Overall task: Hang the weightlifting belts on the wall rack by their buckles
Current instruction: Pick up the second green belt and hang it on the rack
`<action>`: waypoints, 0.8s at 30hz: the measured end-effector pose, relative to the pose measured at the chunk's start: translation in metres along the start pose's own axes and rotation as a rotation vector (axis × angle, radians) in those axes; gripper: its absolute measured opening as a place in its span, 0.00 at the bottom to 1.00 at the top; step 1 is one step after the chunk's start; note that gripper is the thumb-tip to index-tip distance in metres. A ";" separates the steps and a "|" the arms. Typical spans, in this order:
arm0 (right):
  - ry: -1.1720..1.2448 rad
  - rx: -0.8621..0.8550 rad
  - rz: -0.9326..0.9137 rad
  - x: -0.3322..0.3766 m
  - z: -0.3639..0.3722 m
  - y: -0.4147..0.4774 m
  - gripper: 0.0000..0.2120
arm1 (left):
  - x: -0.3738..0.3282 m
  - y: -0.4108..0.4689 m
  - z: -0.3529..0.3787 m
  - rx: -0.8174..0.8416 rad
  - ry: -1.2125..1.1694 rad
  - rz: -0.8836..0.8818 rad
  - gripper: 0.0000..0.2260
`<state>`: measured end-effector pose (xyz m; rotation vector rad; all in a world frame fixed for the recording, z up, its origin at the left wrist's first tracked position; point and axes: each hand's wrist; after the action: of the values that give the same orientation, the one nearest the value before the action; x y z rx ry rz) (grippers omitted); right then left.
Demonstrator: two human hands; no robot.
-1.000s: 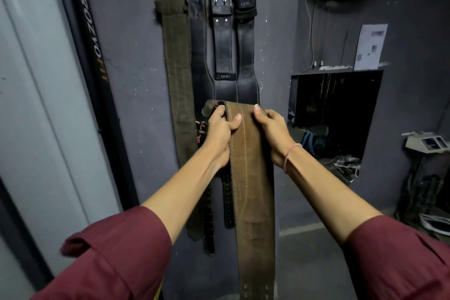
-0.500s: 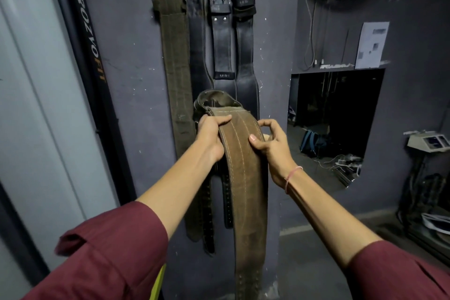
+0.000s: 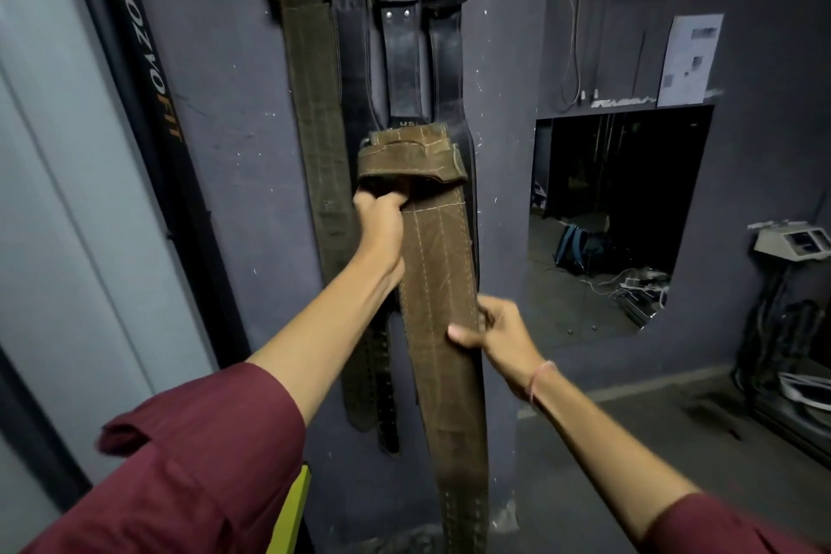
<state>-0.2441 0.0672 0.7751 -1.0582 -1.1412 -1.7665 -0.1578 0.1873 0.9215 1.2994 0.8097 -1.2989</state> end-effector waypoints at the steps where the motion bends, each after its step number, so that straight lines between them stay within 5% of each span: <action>1: -0.019 -0.019 0.060 -0.020 -0.006 -0.009 0.10 | 0.003 0.001 0.000 -0.005 0.001 0.000 0.11; 4: -0.112 -0.078 0.146 -0.037 -0.009 -0.013 0.07 | 0.007 0.003 0.001 0.004 0.021 0.007 0.11; 11: 0.064 -0.102 -0.275 0.081 0.041 0.052 0.11 | -0.003 0.006 0.005 0.055 0.085 0.110 0.14; 15: 0.108 -0.216 -0.315 0.091 0.053 0.069 0.10 | 0.004 -0.001 -0.002 0.100 0.312 0.326 0.11; 19: 0.151 -0.283 -0.328 0.087 0.059 0.070 0.07 | 0.049 -0.015 -0.018 0.187 0.389 0.309 0.28; 24: 0.174 -0.333 -0.323 0.090 0.061 0.073 0.07 | 0.116 -0.037 -0.039 0.303 0.351 0.245 0.16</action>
<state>-0.1962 0.0875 0.8950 -0.9193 -0.9709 -2.3163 -0.1645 0.2070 0.7955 1.8432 0.6794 -1.0370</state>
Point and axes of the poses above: each hand's wrist, its own y-axis towards the middle knuckle, its own z-axis out of the palm, x = y × z, and after that the axes turned 12 degrees about y, right-handed
